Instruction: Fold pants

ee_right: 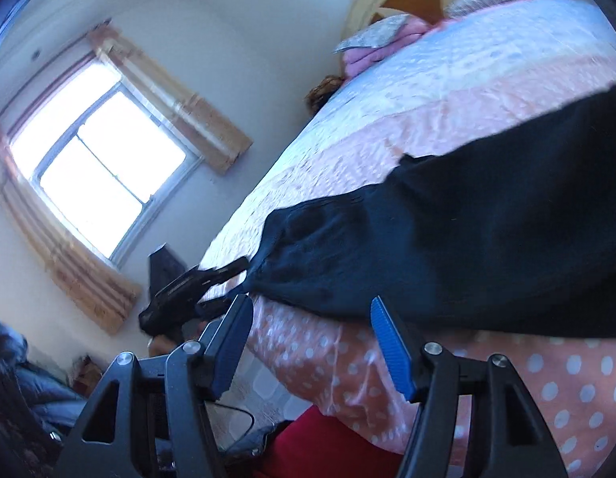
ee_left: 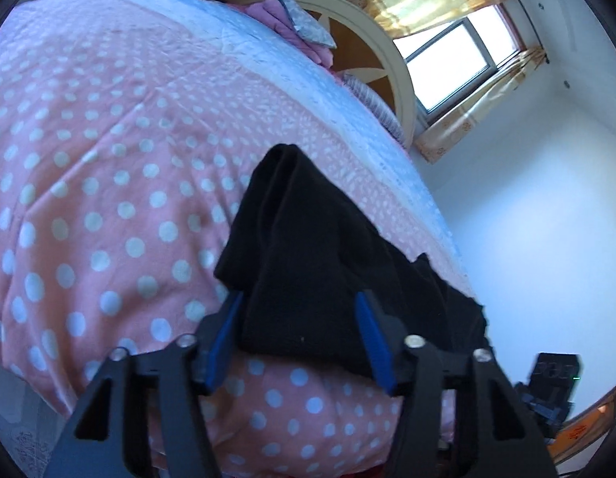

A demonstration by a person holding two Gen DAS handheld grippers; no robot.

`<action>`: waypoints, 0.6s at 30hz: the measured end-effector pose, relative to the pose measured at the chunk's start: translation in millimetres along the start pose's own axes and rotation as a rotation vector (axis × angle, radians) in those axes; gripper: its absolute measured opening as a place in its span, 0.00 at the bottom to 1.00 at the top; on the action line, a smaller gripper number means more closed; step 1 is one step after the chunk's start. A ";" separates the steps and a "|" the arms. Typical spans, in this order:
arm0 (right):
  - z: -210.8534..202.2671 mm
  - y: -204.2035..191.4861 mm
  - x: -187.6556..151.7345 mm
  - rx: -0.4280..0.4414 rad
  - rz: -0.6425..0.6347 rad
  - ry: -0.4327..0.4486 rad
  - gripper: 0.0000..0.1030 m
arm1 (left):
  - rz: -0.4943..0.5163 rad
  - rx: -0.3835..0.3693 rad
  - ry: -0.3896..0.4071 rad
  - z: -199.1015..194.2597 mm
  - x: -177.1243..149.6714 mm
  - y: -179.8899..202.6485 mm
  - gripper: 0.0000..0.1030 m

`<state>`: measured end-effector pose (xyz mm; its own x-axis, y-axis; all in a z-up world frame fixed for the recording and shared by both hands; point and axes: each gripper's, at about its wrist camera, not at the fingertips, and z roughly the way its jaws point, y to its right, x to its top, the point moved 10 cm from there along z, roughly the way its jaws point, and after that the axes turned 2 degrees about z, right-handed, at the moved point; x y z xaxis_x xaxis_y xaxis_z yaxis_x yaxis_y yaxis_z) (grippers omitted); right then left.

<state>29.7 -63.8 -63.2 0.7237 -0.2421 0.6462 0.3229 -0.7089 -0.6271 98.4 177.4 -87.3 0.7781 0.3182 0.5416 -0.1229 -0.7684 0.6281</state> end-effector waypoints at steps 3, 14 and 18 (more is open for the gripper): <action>0.8 -14.0 -4.4 -0.011 -0.068 -0.016 0.62 | 0.015 0.006 -0.019 0.0 -2.8 0.3 0.25; 4.3 -8.1 8.4 -0.005 -0.034 0.016 0.62 | 0.389 0.208 0.086 -19.2 34.7 37.2 0.14; 4.6 -5.8 10.8 -0.005 -0.016 0.023 0.62 | 0.438 0.236 0.118 -14.2 62.6 22.4 0.14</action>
<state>38.5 -59.3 -54.6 0.7043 -0.2463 0.6658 0.3310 -0.7158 -0.6149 135.6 188.0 -31.4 0.6081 -0.0119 0.7938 -0.2688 -0.9439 0.1918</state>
